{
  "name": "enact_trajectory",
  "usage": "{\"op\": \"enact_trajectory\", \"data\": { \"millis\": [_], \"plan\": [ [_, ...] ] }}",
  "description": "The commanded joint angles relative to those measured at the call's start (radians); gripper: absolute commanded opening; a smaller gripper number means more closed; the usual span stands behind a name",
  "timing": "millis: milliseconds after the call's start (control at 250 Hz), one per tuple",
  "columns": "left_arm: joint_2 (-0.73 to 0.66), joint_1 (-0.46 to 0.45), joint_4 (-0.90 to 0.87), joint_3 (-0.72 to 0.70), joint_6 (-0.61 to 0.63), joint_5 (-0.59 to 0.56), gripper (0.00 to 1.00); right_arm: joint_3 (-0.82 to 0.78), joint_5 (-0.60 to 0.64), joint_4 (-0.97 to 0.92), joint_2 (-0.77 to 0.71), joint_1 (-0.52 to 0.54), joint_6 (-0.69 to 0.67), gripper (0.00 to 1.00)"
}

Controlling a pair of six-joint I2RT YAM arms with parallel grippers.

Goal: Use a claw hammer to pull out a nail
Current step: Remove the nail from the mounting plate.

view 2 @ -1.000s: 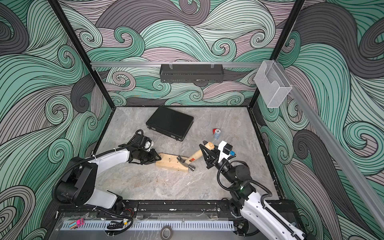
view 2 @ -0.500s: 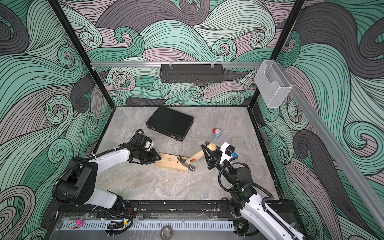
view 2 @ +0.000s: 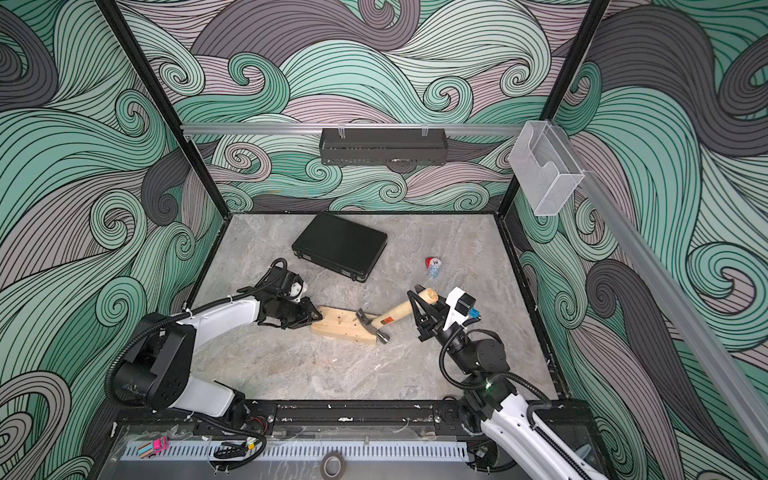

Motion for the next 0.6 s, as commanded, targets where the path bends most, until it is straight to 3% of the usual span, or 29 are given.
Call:
{"op": "enact_trajectory", "data": {
  "millis": [0, 216, 599],
  "plan": [
    [0.063, 0.007, -0.162, -0.048, -0.002, -0.186, 0.31, -0.027, -0.027, -0.259, 0.022, 0.001, -0.020, 0.00],
    [0.033, 0.005, -0.183, -0.010, 0.029, -0.182, 0.31, -0.013, 0.055, -0.241, -0.023, -0.006, 0.004, 0.00],
    [-0.054, 0.002, -0.197, 0.053, 0.088, -0.146, 0.31, 0.164, 0.005, -0.329, 0.039, -0.009, -0.071, 0.00]
  ]
}}
